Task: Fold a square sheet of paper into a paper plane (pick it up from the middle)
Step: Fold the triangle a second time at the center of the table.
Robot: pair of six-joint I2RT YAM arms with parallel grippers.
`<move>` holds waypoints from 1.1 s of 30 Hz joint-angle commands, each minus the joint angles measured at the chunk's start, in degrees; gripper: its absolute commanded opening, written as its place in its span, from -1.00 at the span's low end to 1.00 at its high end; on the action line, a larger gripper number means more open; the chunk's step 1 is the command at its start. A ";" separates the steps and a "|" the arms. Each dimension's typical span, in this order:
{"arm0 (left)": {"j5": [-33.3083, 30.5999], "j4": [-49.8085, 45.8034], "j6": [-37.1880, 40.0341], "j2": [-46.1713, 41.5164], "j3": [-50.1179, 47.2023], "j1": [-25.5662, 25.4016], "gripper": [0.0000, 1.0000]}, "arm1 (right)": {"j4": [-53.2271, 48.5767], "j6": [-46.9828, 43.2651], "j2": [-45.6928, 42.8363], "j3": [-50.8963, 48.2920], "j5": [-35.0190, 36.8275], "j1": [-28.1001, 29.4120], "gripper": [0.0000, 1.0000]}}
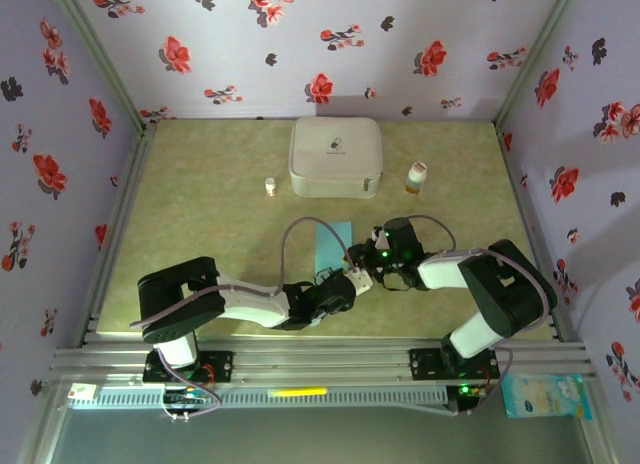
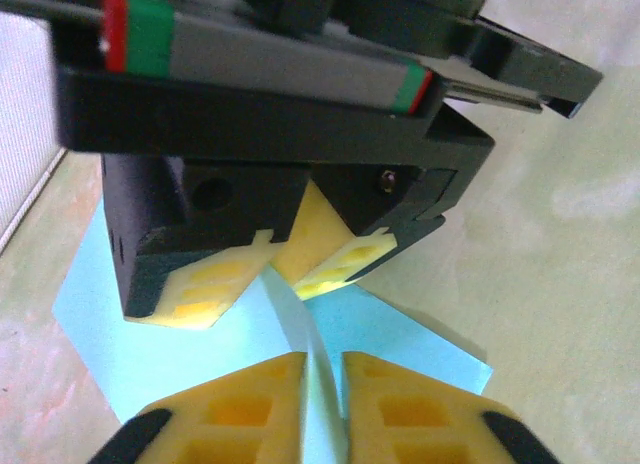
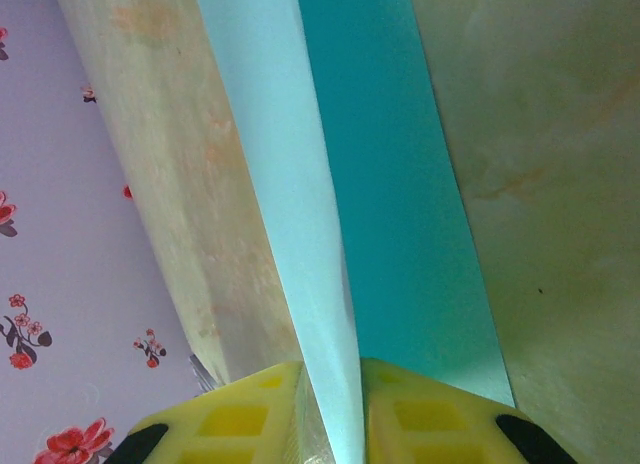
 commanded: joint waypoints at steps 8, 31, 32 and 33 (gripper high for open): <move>-3.07 -5.48 -7.66 -1.80 2.76 0.32 -1.00 | -8.62 -3.88 -6.24 0.40 4.90 -0.82 -0.52; 31.59 -11.68 -33.17 -9.82 1.53 15.05 -1.00 | -23.38 -10.38 -27.18 -5.75 7.74 -1.85 -0.51; 31.76 -11.44 -33.57 -9.82 1.44 15.23 -1.00 | -23.28 -10.38 -27.12 -5.77 7.51 -1.35 -0.56; 31.92 -11.25 -33.92 -9.80 1.43 15.36 -1.00 | -23.27 -10.38 -26.89 -5.83 7.45 -0.73 -0.61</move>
